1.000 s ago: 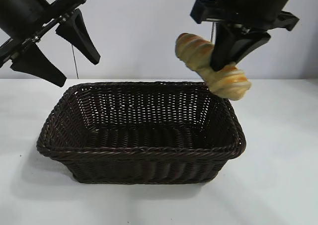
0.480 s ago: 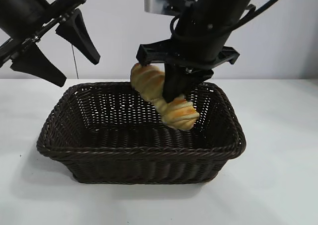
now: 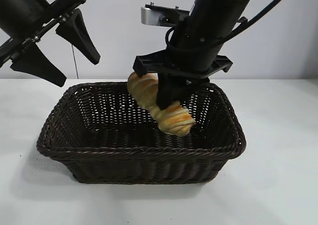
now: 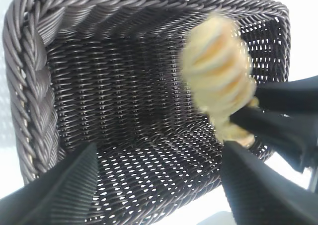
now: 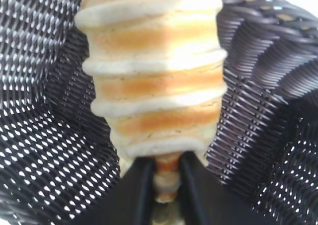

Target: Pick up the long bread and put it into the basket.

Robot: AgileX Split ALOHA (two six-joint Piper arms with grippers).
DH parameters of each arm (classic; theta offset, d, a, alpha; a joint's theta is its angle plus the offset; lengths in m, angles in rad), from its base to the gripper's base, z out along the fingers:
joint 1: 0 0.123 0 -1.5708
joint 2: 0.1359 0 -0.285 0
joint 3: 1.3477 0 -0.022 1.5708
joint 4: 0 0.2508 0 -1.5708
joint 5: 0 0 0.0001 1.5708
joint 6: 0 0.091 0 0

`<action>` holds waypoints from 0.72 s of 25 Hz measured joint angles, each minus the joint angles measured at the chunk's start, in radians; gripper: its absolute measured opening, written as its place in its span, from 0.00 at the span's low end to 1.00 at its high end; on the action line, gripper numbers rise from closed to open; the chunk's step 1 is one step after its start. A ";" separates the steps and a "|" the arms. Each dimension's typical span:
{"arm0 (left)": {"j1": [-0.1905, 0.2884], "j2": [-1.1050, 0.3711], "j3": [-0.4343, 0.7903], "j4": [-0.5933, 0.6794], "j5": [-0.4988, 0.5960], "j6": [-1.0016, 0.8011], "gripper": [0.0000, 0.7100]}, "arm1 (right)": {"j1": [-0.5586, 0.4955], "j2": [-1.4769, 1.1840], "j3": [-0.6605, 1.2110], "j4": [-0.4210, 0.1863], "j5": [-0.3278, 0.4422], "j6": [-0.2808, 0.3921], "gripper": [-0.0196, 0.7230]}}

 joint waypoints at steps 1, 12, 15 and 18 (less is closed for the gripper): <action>0.000 0.000 0.000 0.000 0.000 0.000 0.72 | 0.000 -0.014 0.000 0.000 0.000 0.000 0.64; 0.000 0.000 0.000 0.000 0.000 0.000 0.72 | -0.156 -0.149 0.000 0.045 0.071 0.000 0.65; 0.000 0.000 0.000 0.000 0.000 0.000 0.72 | -0.204 -0.157 0.000 0.065 0.108 0.000 0.65; 0.000 0.000 0.000 0.000 0.000 0.000 0.72 | -0.219 -0.157 0.000 0.073 0.131 0.000 0.65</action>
